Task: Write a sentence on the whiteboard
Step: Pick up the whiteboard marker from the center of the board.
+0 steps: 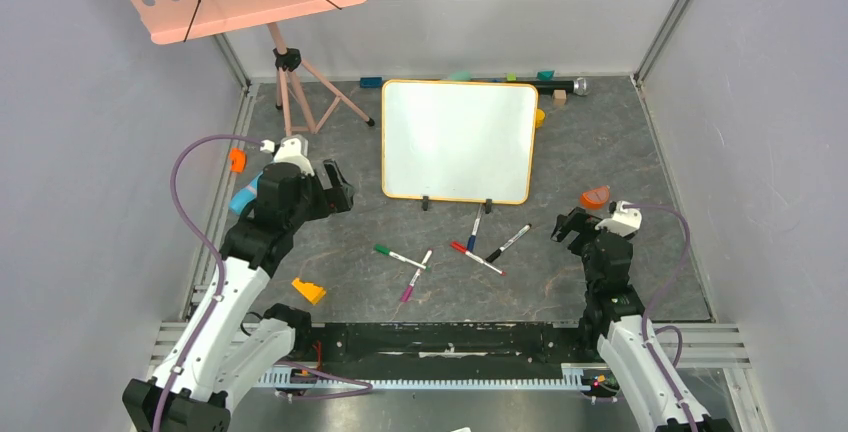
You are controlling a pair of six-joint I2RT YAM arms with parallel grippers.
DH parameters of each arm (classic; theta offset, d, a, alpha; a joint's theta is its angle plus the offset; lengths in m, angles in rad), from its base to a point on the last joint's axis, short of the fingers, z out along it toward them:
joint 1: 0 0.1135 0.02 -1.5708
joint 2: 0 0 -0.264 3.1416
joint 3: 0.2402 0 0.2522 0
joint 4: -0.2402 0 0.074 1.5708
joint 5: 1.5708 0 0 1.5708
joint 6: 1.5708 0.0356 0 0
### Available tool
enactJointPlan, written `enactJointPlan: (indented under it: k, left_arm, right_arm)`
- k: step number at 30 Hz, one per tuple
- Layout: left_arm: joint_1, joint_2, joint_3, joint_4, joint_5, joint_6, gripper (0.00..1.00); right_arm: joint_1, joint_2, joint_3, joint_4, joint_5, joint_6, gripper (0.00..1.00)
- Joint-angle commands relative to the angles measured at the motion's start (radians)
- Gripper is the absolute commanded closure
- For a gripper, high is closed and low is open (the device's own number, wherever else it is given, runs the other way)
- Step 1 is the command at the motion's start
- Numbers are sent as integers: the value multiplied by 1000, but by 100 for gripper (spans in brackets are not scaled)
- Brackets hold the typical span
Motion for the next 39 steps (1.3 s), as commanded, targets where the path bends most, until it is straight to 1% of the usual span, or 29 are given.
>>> enactJointPlan:
  k: [1, 3, 4, 5, 7, 9, 12, 14, 17, 21, 24, 25, 27, 29, 32, 34, 36, 39]
  left_arm:
    - [-6, -21, -17, 33, -6, -8, 0]
    - [-5, -17, -12, 23, 5, 16, 0]
    - [-5, -18, -11, 17, 32, 43, 0]
    - [-6, -18, -13, 16, 71, 76, 0]
    - [-6, -13, -19, 16, 199, 140, 0]
    - [-5, -2, -18, 10, 272, 167, 0]
    - [-5, 10, -11, 0, 283, 170, 0]
    - [-6, 12, -11, 0, 294, 172, 0]
    - [-6, 11, -10, 0, 330, 178, 0]
    - [-6, 8, -9, -1, 338, 177, 1]
    - [-6, 8, -3, 3, 356, 165, 0]
    - [-6, 6, -2, 7, 366, 165, 0]
    - [-5, 0, -6, 15, 380, 166, 0]
    - [-6, -2, -9, 18, 378, 162, 0]
    - [-6, 0, -8, 17, 382, 161, 0]
    - [-6, -1, -8, 19, 395, 164, 0]
    - [-6, -4, -10, 24, 400, 163, 0]
    - [-6, -3, -11, 26, 405, 160, 0]
  right_arm:
    - [-2, -3, -41, -4, 37, 15, 2]
    - [-1, -7, -40, -11, 53, 19, 2]
    - [-2, -10, -39, -15, 63, 22, 2]
    - [-2, -12, -38, -18, 72, 24, 2]
    - [-2, -20, -40, -19, 75, 24, 2]
    - [-1, -25, -43, -19, 83, 24, 2]
    - [-2, -28, -36, -27, 113, 23, 2]
    - [-2, -18, -19, -77, 126, 54, 2]
    - [-2, 37, 83, -194, 65, 61, 2]
    - [0, 183, 251, -328, -45, 32, 2]
    - [3, 258, 334, -380, -90, 27, 1]
    - [11, 269, 347, -378, -100, 26, 4]
    - [44, 285, 372, -383, -94, 36, 7]
    - [90, 304, 399, -388, -81, 59, 12]
    - [210, 346, 439, -403, -1, 132, 16]
    - [296, 372, 449, -391, 73, 198, 16]
    - [379, 411, 468, -385, 133, 246, 14]
    - [469, 486, 516, -391, 193, 292, 13]
